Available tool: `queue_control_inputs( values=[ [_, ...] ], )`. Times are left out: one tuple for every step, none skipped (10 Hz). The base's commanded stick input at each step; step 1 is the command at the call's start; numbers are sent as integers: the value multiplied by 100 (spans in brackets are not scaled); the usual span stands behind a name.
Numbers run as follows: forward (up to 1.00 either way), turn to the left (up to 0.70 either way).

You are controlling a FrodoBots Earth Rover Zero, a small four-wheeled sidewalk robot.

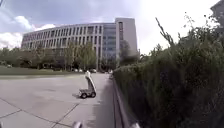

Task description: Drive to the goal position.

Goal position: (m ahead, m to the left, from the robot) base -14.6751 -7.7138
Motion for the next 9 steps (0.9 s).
queue_control_inputs(
  values=[
    [0, 0],
    [0, 0],
    [0, 0],
    [0, 0],
    [0, 11],
    [0, 65],
    [0, 70],
    [0, 70],
    [0, 70]
  ],
)
